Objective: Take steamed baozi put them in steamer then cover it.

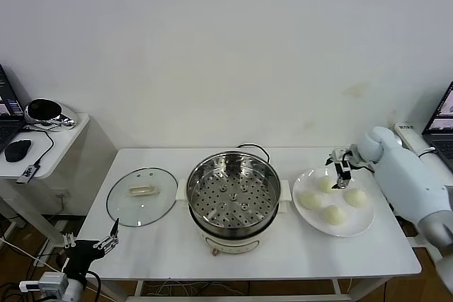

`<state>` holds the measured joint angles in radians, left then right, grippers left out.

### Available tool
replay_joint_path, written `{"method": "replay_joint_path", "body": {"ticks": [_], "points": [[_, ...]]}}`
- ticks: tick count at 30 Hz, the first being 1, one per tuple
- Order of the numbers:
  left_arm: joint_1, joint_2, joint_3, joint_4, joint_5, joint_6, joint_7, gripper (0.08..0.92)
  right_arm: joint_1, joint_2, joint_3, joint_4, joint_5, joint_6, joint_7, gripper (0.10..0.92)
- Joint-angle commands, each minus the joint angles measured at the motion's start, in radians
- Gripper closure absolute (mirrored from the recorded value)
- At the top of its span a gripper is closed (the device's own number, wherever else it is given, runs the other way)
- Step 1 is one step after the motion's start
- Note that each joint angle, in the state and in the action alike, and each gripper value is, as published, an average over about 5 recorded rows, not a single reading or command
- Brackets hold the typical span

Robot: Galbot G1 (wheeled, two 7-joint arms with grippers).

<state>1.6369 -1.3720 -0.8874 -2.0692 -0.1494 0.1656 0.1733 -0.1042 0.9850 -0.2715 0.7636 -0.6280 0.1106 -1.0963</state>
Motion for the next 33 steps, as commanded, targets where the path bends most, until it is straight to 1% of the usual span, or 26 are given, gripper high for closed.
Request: {"method": "replay_joint_path", "body": {"ticks": [1,5,12,27,29,33], "points": [[0.003,0.003,-0.001,0.001,0.001,0.0,0.002,0.177,0.026,0.071,0.008,-0.122,-0.094,0.037,0.017,0.203],[0.001,0.003,-0.003,0.005,0.002,0.0,0.004,0.177,0.023,0.082,0.028,-0.141,-0.131,0.046,0.015,0.203],[-0.002,0.007,-0.007,0.014,0.004,0.0,0.009,0.177,0.023,0.102,0.056,-0.188,-0.152,0.05,0.017,0.203],[-0.007,0.007,-0.003,0.021,0.014,0.002,0.014,0.177,0.025,0.118,0.104,-0.255,-0.153,0.05,0.035,0.208],[-0.007,0.008,-0.003,0.021,0.014,0.002,0.015,0.177,0.026,0.12,0.109,-0.263,-0.145,0.048,0.043,0.234],[-0.007,0.01,-0.003,0.022,0.014,0.002,0.015,0.177,0.027,0.121,0.109,-0.266,-0.125,0.045,0.047,0.341]]}}
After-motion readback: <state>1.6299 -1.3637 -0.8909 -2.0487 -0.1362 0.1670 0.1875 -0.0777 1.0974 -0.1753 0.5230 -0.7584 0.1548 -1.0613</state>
